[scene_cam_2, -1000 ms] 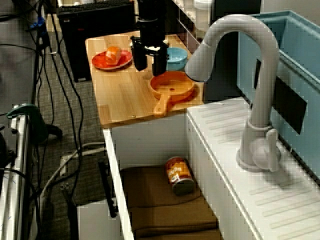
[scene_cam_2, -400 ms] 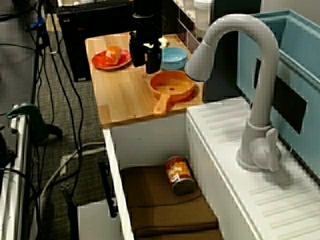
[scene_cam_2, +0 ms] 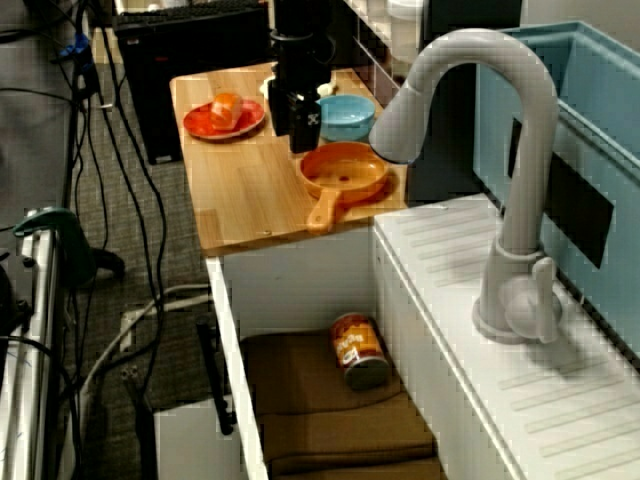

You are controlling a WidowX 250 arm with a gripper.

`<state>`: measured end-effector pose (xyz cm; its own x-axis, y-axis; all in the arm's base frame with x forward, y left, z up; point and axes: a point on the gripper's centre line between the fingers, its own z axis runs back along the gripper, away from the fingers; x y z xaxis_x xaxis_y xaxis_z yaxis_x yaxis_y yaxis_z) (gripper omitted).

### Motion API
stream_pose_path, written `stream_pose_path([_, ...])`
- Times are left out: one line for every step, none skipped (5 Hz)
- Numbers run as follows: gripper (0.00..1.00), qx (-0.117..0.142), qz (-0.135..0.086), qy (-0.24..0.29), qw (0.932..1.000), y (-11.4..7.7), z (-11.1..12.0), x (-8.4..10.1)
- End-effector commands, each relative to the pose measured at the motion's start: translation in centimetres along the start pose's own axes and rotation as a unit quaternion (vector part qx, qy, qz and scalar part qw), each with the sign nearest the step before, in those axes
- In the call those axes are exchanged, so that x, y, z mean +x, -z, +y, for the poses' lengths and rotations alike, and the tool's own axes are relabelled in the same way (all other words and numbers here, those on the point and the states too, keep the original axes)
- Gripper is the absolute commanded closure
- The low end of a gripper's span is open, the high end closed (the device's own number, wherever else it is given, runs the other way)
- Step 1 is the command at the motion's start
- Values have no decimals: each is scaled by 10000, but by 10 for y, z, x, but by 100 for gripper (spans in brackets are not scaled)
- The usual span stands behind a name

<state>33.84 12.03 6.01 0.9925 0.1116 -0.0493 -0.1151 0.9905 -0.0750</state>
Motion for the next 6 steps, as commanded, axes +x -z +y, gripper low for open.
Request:
stream_pose_path([0, 79, -329, 1294, 9910, -37, 13, 12])
stream_pose_path([0, 16, -355, 1401, 9895, -37, 20, 15])
stream_pose_path([0, 97, -503, 1450, 9881, -36, 26, 17])
stream_pose_path([0, 116, -631, 1488, 9868, -36, 32, 18])
stream_pose_path([0, 221, -746, 1944, 9778, -37, 33, 20])
stream_pose_path([0, 231, -810, 2251, 9707, -39, 31, 20])
